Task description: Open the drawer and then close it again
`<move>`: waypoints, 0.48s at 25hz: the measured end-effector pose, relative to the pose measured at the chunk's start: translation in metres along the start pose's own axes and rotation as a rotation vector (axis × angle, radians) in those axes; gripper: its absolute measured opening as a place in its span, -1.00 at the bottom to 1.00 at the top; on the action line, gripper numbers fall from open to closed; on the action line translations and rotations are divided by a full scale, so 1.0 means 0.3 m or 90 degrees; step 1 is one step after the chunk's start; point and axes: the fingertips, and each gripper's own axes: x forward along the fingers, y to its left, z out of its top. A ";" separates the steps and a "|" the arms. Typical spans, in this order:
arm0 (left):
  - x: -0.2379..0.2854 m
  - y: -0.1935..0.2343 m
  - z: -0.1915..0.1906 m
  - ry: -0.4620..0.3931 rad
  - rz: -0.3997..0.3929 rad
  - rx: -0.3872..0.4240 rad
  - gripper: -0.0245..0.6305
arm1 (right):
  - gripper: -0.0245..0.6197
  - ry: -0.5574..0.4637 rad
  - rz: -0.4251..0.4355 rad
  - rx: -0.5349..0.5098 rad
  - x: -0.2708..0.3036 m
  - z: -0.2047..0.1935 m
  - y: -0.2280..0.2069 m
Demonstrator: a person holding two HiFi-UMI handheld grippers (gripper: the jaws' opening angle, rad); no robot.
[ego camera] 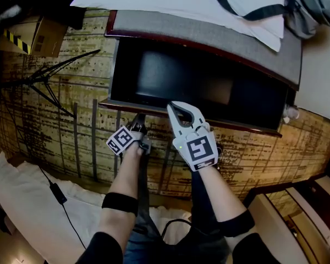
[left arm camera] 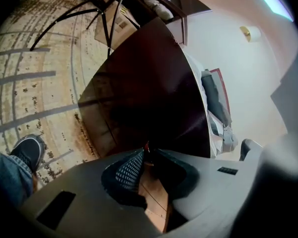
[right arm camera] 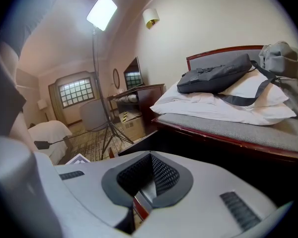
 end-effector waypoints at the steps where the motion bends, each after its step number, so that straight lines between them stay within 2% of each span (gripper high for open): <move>1: -0.004 0.004 -0.003 0.000 0.004 -0.001 -0.73 | -0.92 0.000 0.000 -0.001 -0.002 0.005 0.001; 4: -0.003 0.006 -0.006 0.015 0.017 0.018 -0.71 | -0.92 -0.001 0.001 -0.002 -0.007 0.019 0.003; 9: -0.049 -0.024 -0.013 0.080 0.057 0.151 -0.69 | -0.92 -0.004 -0.005 0.010 -0.031 0.053 -0.005; 11: -0.107 -0.069 0.001 0.080 0.060 0.189 -0.70 | -0.92 -0.002 -0.009 0.011 -0.061 0.080 -0.004; 12: -0.141 -0.101 0.013 0.076 0.064 0.206 -0.79 | -0.92 0.000 -0.011 0.010 -0.083 0.100 -0.001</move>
